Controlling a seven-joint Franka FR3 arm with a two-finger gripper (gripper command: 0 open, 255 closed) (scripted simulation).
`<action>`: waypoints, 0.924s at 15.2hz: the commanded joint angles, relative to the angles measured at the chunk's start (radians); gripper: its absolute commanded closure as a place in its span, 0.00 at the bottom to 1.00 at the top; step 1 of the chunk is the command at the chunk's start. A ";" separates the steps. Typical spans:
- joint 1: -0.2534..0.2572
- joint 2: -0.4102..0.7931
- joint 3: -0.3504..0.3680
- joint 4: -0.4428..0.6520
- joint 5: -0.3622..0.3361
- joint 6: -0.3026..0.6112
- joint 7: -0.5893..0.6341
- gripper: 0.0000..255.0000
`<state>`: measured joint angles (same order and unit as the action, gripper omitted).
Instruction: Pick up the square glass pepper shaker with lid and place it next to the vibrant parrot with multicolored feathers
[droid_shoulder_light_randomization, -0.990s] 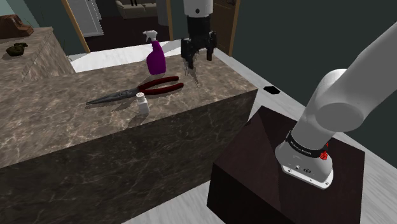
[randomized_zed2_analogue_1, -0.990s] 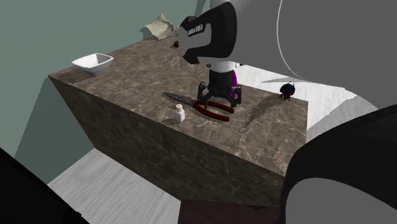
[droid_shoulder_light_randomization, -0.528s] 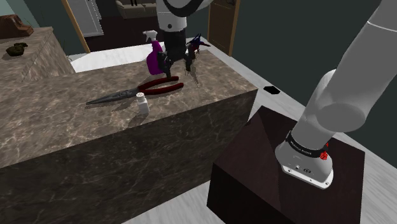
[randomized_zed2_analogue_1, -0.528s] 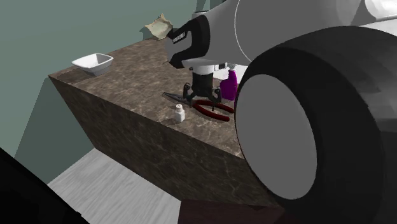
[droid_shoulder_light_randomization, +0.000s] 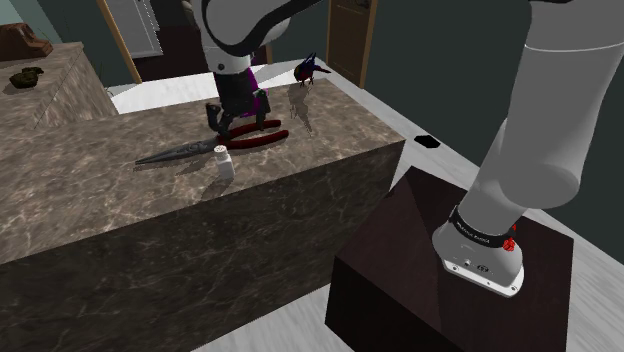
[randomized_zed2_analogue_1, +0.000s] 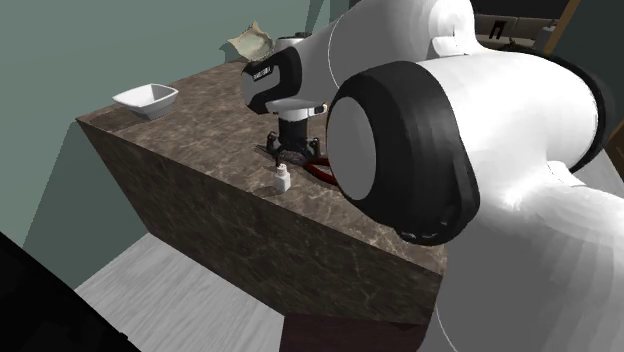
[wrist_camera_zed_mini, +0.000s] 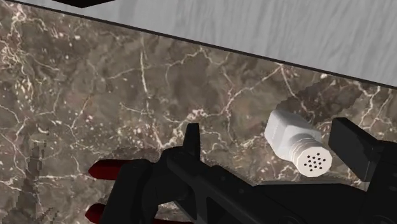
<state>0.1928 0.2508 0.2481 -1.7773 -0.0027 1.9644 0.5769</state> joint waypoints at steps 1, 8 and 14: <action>0.018 0.078 0.004 0.071 -0.013 0.005 0.023 0.00; 0.058 0.230 0.005 0.202 -0.037 0.025 0.060 0.00; 0.061 0.249 0.003 0.168 -0.042 0.078 0.063 0.00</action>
<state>0.2533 0.4986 0.2510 -1.6051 -0.0442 2.0369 0.6393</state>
